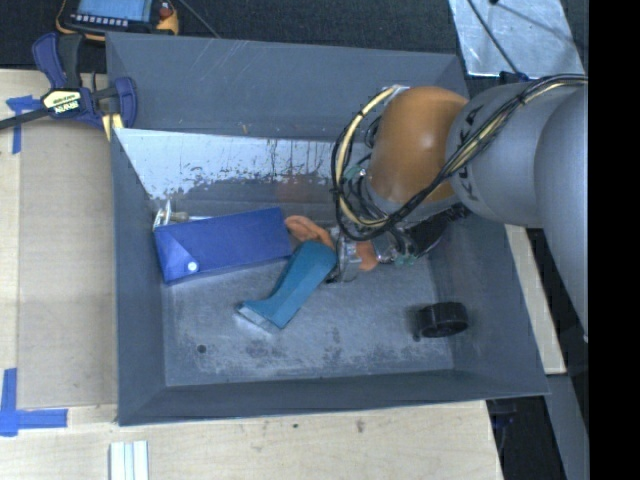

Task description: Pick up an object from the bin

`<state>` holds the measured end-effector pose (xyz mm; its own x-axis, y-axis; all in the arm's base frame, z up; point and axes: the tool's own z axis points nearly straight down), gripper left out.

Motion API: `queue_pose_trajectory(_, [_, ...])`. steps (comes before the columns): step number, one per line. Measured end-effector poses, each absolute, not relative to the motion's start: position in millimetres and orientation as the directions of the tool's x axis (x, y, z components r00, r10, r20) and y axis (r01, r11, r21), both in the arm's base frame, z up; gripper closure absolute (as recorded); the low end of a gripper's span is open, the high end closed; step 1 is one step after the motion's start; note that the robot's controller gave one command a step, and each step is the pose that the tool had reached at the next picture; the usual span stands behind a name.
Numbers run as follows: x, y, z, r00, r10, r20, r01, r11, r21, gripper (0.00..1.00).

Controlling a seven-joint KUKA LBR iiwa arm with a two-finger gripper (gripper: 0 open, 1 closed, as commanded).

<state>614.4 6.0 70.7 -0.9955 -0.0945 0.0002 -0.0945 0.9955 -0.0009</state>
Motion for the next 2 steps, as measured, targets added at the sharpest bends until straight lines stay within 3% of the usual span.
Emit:
queue_pose_trajectory(1, [615.5, 2.9, 121.6, -0.994, -0.113, 0.005, -0.113, 0.994, 0.000, 1.00])
queue_pose_trajectory(2, [610.3, -20.6, 134.1, -0.992, -0.122, -0.016, -0.122, 0.993, -0.003, 1.00])
